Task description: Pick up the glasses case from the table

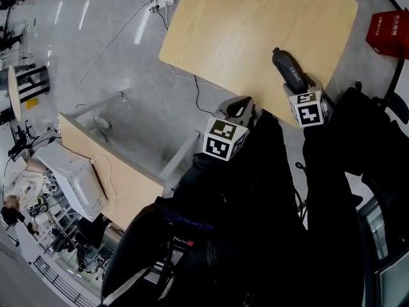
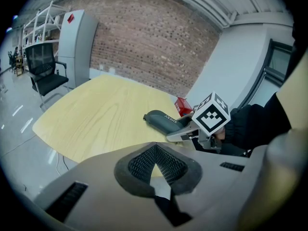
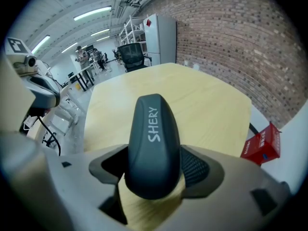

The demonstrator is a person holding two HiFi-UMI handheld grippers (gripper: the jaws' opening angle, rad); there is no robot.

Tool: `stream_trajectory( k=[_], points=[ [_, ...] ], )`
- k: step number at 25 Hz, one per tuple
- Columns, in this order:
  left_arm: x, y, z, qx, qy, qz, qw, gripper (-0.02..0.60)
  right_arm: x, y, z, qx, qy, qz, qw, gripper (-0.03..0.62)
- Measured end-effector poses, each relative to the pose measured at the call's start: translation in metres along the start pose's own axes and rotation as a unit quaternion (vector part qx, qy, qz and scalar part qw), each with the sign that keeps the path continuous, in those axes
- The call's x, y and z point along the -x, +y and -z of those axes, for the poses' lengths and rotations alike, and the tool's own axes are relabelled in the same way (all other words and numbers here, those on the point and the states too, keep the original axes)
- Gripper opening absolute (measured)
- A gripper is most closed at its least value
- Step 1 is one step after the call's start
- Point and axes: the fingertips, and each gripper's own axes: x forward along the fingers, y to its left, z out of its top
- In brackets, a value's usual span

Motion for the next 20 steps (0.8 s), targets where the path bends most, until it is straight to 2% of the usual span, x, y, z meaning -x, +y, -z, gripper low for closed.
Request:
stream_trajectory(
  k=[11, 20],
  points=[
    [0.006, -0.005, -0.008, -0.008, -0.011, 0.001, 0.9999, 0.0, 0.026, 0.001, -0.013, -0.005, -0.037, 0.01, 0.999, 0.341],
    [0.025, -0.015, -0.042, -0.029, -0.044, 0.003, 0.9986, 0.0, 0.094, 0.011, -0.054, -0.027, -0.129, 0.019, 0.991, 0.341]
  ],
)
